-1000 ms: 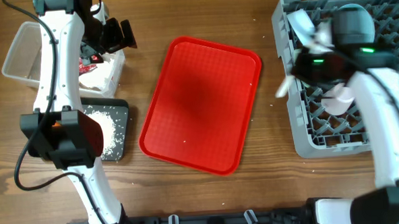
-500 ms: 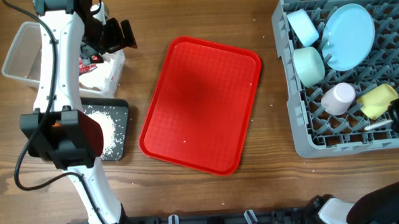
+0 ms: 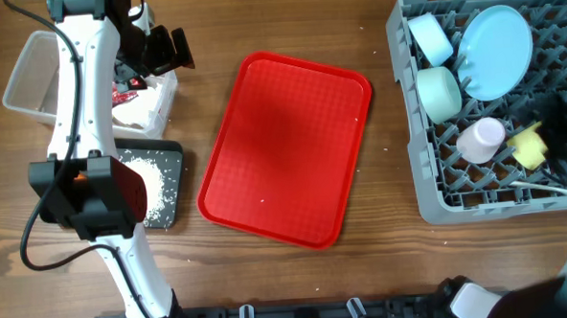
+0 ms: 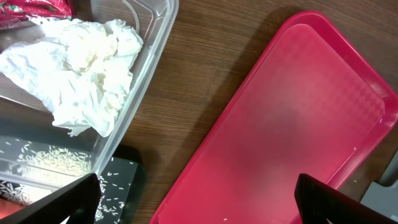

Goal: Sort waste into correct bins and load items into the dishwasher rack

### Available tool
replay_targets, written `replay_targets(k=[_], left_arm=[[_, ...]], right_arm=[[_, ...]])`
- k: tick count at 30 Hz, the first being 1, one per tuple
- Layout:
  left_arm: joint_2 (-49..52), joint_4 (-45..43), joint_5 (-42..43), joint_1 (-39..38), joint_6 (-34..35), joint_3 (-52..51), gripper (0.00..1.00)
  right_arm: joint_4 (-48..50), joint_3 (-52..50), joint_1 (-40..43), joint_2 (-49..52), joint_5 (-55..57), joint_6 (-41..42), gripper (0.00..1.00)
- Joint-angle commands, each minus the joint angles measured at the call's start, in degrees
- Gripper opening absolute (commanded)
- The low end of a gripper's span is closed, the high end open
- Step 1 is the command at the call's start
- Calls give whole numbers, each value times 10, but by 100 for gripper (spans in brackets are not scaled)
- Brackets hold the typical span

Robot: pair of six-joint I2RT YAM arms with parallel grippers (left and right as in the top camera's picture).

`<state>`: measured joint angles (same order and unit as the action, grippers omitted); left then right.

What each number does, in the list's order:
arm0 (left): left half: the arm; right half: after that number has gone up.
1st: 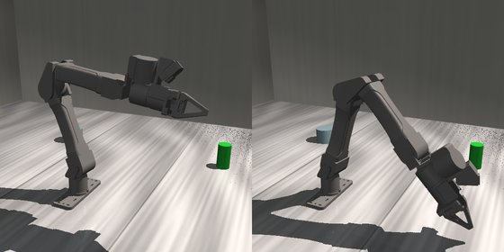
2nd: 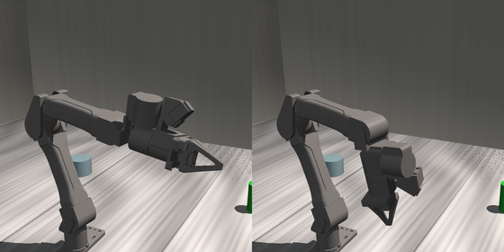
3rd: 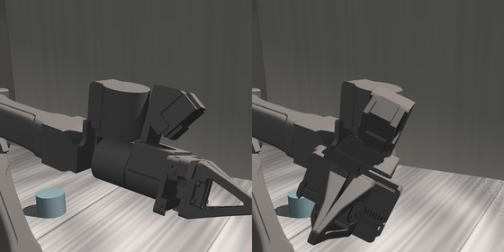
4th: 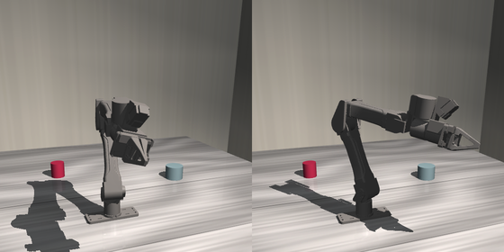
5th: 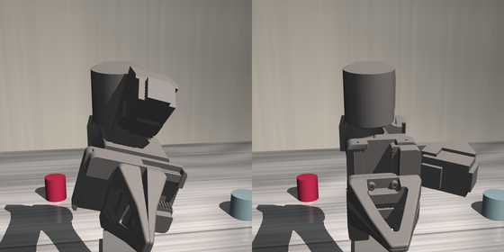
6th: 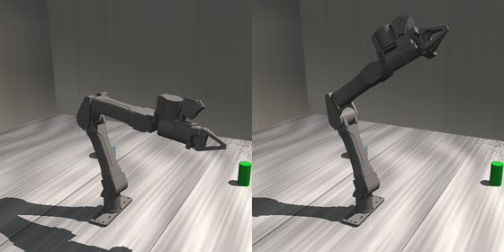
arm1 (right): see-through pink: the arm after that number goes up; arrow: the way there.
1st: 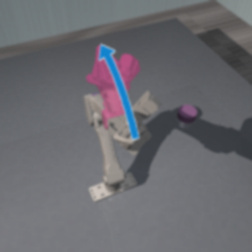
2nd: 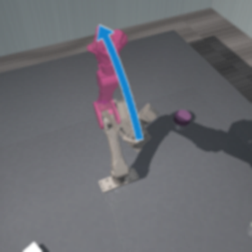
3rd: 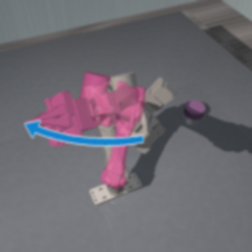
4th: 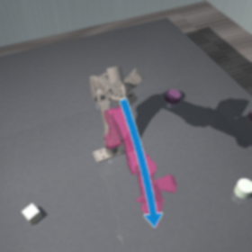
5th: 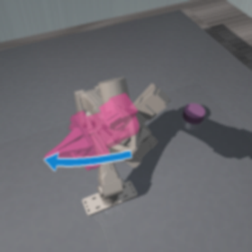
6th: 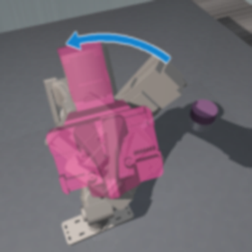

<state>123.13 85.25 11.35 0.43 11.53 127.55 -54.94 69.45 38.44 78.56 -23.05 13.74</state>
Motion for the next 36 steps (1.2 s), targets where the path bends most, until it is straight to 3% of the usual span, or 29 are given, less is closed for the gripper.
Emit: replay_targets(k=[1, 8, 11, 17, 21, 23, 28, 31, 36], left_arm=[[7, 0, -3, -2, 9, -1, 100], [7, 0, -3, -2, 9, -1, 100], [7, 0, -3, -2, 9, -1, 100], [7, 0, -3, -2, 9, -1, 100], [7, 0, -3, -2, 9, -1, 100], [7, 0, -3, -2, 9, -1, 100], [7, 0, -3, -2, 9, -1, 100], [7, 0, -3, -2, 9, -1, 100], [7, 0, -3, -2, 9, -1, 100]], right_arm=[[5, 9, -121, -84, -45, -93, 100], [19, 8, -500, -169, 30, -82, 99], [50, 8, -576, -149, 52, 41, 100], [74, 8, -580, -119, 139, 43, 100], [162, -12, -579, -134, 258, 42, 100], [274, -99, -557, -204, 289, 32, 100], [511, -403, -453, -462, 164, 19, 100], [542, -533, -426, -620, 174, -35, 100], [545, -633, -426, -724, 212, -32, 100]])
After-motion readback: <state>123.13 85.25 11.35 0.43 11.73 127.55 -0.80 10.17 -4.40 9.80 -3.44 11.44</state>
